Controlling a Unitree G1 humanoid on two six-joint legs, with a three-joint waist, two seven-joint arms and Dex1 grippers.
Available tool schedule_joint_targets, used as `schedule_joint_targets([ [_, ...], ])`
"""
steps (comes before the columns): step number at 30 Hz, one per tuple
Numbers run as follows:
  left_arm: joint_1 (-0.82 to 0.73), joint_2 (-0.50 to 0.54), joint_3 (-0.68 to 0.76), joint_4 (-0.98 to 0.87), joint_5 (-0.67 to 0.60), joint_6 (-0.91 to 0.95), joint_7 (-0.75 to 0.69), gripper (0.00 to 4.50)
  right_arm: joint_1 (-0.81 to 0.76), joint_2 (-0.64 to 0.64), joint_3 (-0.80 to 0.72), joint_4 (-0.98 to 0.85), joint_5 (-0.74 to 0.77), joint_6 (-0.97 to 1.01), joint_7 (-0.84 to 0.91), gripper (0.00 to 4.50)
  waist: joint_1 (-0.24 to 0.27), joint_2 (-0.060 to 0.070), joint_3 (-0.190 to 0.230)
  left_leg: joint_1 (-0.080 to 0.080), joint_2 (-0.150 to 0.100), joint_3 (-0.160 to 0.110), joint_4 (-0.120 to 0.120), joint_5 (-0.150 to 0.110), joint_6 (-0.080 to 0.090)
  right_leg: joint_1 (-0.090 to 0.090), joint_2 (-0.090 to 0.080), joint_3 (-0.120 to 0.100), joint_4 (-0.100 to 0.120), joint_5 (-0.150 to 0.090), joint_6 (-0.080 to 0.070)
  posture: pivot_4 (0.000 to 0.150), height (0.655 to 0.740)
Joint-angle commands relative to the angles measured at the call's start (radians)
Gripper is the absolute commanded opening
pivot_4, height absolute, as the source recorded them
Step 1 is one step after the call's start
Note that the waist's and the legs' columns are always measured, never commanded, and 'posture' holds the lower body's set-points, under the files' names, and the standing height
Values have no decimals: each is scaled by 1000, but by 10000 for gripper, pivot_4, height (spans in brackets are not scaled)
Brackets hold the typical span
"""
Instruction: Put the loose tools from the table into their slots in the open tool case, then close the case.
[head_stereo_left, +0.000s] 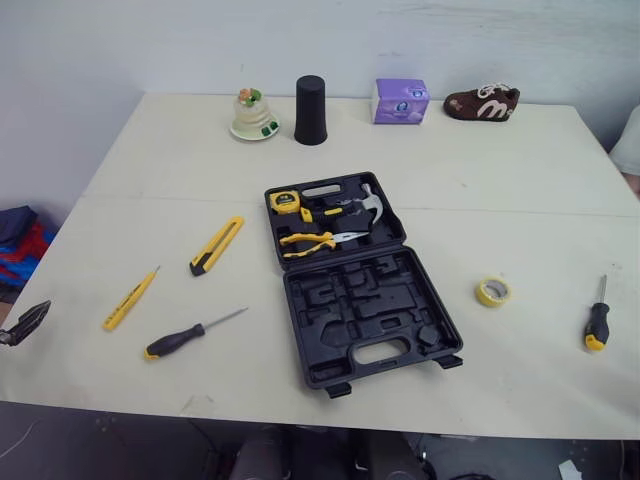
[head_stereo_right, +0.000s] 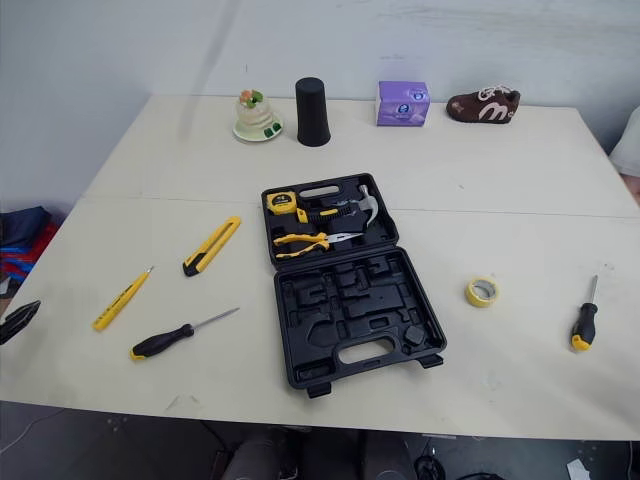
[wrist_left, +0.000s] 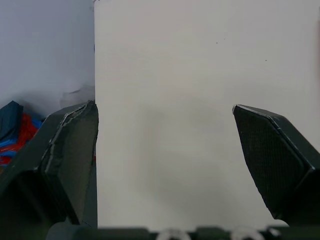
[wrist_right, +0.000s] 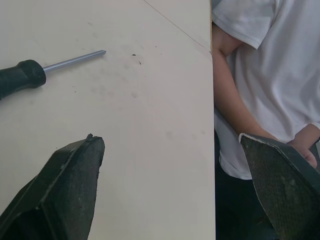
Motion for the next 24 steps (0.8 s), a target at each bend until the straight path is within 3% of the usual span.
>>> schedule_joint_targets([
  [1, -23, 20, 23, -21, -36, 22, -20, 44605, 5, 3, -16, -27, 21, -18, 8, 45000, 0, 0, 0, 0, 0, 0, 0, 0, 0, 0, 0, 0, 0, 0, 0, 1500, 7400],
  [7, -88, -3, 6, -138, -94, 120, -83, 44605, -14, 37, 25, -222, 96, 75, 106, 45000, 0, -1, 0, 0, 0, -1, 1, 0, 0, 0, 0, 0, 1, 0, 0, 1500, 7400],
  [14, -67, -111, -103, -526, -114, 274, -85, 44605, -139, 34, 208, -554, 143, 349, 136, 45000, -2, -1, 0, 0, 0, 0, 4, 1, 0, 0, 0, 2, 4, 0, 0, 1500, 7400],
  [18, -41, -194, -187, -769, -99, 409, 8, 45000, -314, 58, 360, -620, 94, 458, 83, 31834, 2, -1, 0, -3, 1, 0, 10, 2, 2, -1, 0, 6, 7, 0, 0, 1500, 7400],
  [21, -40, -266, -314, -1025, -92, 596, 123, 36758, -483, 107, 536, -637, 21, 544, 61, 17211, 3, -2, 0, -5, 1, -1, 13, 2, 2, -1, 1, 9, 7, 0, 0, 1500, 7400],
  [24, -71, -308, -404, -1160, -93, 748, 194, 23252, -607, 155, 636, -586, -50, 582, 36, 2545, 4, -2, 0, -6, 0, -1, 14, 2, 2, -2, 0, 11, 7, 0, 1, 1500, 7400],
])
